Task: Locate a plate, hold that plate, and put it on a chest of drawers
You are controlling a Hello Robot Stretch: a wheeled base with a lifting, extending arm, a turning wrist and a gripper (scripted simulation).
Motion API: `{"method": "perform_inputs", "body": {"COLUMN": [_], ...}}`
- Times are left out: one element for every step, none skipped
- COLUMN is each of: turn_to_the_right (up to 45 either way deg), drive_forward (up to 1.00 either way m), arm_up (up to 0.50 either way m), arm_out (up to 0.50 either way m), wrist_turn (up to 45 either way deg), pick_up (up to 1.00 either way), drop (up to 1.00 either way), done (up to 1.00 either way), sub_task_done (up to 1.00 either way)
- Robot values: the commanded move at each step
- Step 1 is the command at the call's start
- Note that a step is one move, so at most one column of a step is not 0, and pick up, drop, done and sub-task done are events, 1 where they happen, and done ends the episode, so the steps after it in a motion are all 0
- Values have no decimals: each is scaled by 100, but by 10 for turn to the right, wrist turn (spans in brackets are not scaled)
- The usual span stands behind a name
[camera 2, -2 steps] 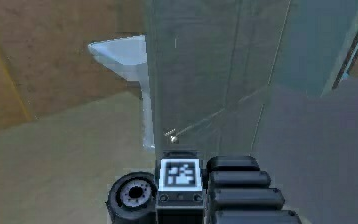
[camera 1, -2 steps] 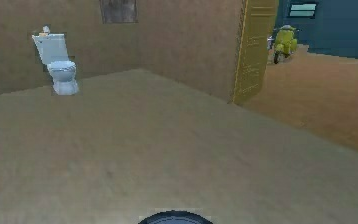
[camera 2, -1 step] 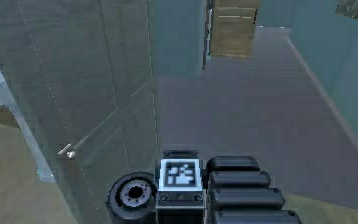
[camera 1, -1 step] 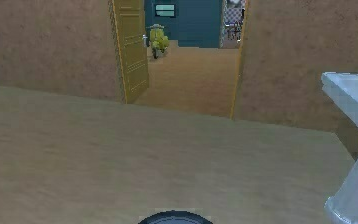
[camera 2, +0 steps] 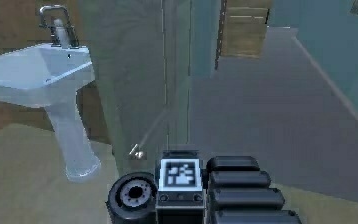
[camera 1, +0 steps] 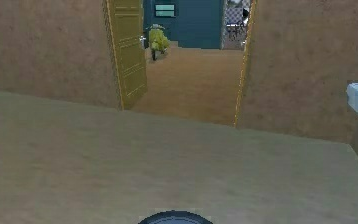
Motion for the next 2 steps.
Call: {"method": "perform_inputs", "body": {"turn_to_the_right": [0,30], "drive_forward": [100,0], "arm_up": [0,0], "arm_out": [0,0], "wrist_turn": [0,0], "pick_up": [0,0], "drop": [0,0], "done": [0,0], "sub_task_done": [0,0]}}
